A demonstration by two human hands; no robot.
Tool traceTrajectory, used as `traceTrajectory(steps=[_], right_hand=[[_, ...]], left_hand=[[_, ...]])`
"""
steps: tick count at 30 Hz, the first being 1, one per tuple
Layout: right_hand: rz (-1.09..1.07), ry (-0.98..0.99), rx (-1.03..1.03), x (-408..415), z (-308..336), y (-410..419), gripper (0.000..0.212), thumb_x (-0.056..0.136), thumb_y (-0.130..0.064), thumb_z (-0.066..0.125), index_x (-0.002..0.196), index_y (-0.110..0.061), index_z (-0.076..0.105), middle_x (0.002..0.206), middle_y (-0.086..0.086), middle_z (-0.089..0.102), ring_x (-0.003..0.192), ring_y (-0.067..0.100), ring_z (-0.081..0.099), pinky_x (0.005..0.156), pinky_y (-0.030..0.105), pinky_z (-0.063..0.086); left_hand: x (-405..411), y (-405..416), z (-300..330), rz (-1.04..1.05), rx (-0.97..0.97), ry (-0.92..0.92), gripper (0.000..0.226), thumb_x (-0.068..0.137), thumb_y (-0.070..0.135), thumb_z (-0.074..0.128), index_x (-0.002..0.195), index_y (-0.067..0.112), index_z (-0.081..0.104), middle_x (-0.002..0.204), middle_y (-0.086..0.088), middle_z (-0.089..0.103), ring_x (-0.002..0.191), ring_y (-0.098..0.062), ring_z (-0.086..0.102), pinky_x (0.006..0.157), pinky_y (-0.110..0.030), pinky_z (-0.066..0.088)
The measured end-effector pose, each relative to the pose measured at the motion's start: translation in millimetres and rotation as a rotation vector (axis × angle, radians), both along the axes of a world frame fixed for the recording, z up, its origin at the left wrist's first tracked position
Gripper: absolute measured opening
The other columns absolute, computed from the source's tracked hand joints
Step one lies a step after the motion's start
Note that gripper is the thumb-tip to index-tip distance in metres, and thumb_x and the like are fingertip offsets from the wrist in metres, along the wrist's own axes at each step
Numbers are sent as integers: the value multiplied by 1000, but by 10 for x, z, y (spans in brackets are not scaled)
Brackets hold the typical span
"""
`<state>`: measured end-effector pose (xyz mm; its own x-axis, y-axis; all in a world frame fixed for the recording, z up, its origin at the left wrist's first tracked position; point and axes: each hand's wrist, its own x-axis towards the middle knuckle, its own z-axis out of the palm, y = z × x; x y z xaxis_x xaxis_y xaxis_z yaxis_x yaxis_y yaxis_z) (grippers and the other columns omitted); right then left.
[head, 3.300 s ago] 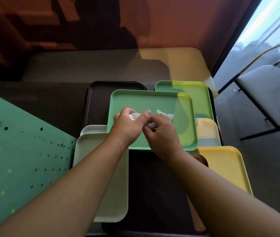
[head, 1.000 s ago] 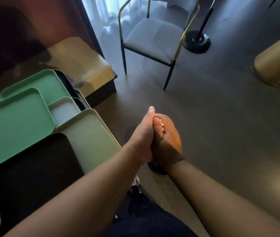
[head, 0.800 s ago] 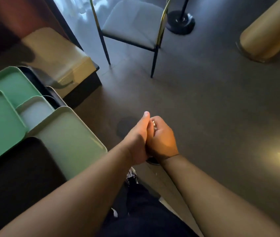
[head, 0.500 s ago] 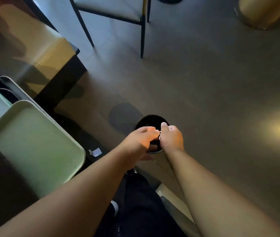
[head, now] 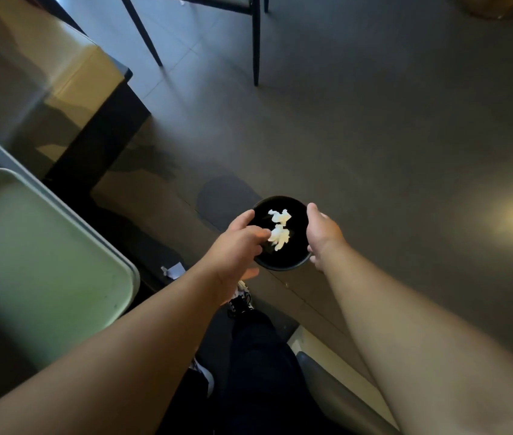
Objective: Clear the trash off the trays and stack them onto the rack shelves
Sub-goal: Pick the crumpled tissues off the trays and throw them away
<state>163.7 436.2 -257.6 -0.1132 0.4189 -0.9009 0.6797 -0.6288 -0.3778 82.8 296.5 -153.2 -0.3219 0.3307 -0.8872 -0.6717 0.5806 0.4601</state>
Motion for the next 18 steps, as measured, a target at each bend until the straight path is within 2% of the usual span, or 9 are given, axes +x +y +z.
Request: traceTrajectory(steps=[1, 3, 5, 10, 11, 13, 15, 17, 18], right_hand=[[41, 10, 30, -9, 63, -20, 67, 97, -63, 40, 155, -28, 44, 156, 0, 50, 137, 33, 51, 116, 52, 40], [107, 26, 59, -33, 198, -94, 61, 103, -58, 38, 152, -24, 49, 152, 6, 54, 134, 35, 53, 116, 52, 41], [150, 37, 60, -83, 393, -180, 59, 104, -57, 39, 150, -23, 53, 148, 8, 58, 132, 35, 55, 115, 52, 41], [261, 136, 109, -357, 1020, -346, 59, 99, -57, 41, 139, -20, 61, 137, 4, 62, 126, 31, 59, 115, 50, 42], [302, 175, 148, -460, 1158, -388, 56, 99, -56, 41, 133, -18, 64, 129, 4, 63, 119, 28, 61, 112, 46, 44], [399, 252, 233, -703, 1438, -505, 43, 102, -53, 41, 108, -18, 66, 109, 1, 62, 102, 24, 59, 100, 39, 46], [495, 309, 294, -948, 1697, -683, 38, 103, -50, 42, 85, -21, 60, 94, -2, 61, 94, 24, 58, 95, 39, 46], [584, 385, 334, -1155, 1903, -905, 38, 104, -47, 45, 81, -21, 59, 88, -3, 61, 92, 23, 57, 86, 34, 44], [632, 417, 350, -1238, 1988, -1029, 34, 105, -45, 46, 86, -21, 62, 91, -2, 63, 93, 21, 57, 84, 31, 41]], left_hand=[[-9, -3, 60, 10, 9, -1, 63, 102, 18, 53, 159, 33, 31, 146, -3, 51, 138, -27, 48, 109, -51, 40], [-23, -15, 197, 14, 27, 6, 61, 104, 19, 50, 160, 31, 29, 150, -6, 45, 140, -28, 46, 105, -46, 41], [-41, -18, 373, 16, 36, 34, 60, 105, 21, 50, 160, 30, 29, 144, -5, 45, 135, -27, 48, 101, -43, 43], [-166, -84, 879, 54, 66, 187, 55, 105, 26, 51, 157, 25, 36, 118, 5, 56, 124, -24, 55, 112, -49, 43], [-204, -124, 1008, 51, 83, 247, 55, 103, 26, 53, 156, 22, 38, 121, 4, 60, 123, -22, 57, 113, -48, 43], [-292, -245, 1254, 62, 102, 367, 63, 94, 28, 59, 154, 18, 43, 140, -6, 59, 130, -25, 58, 117, -48, 40], [-397, -447, 1442, 126, 96, 468, 72, 79, 29, 55, 149, 17, 48, 146, -10, 57, 134, -28, 56, 117, -49, 41], [-506, -702, 1559, 214, 87, 554, 69, 75, 25, 52, 144, 17, 53, 142, -9, 61, 128, -26, 60, 111, -46, 44], [-553, -839, 1623, 248, 72, 591, 66, 76, 22, 51, 142, 16, 55, 139, -8, 63, 123, -25, 62, 108, -44, 47]])
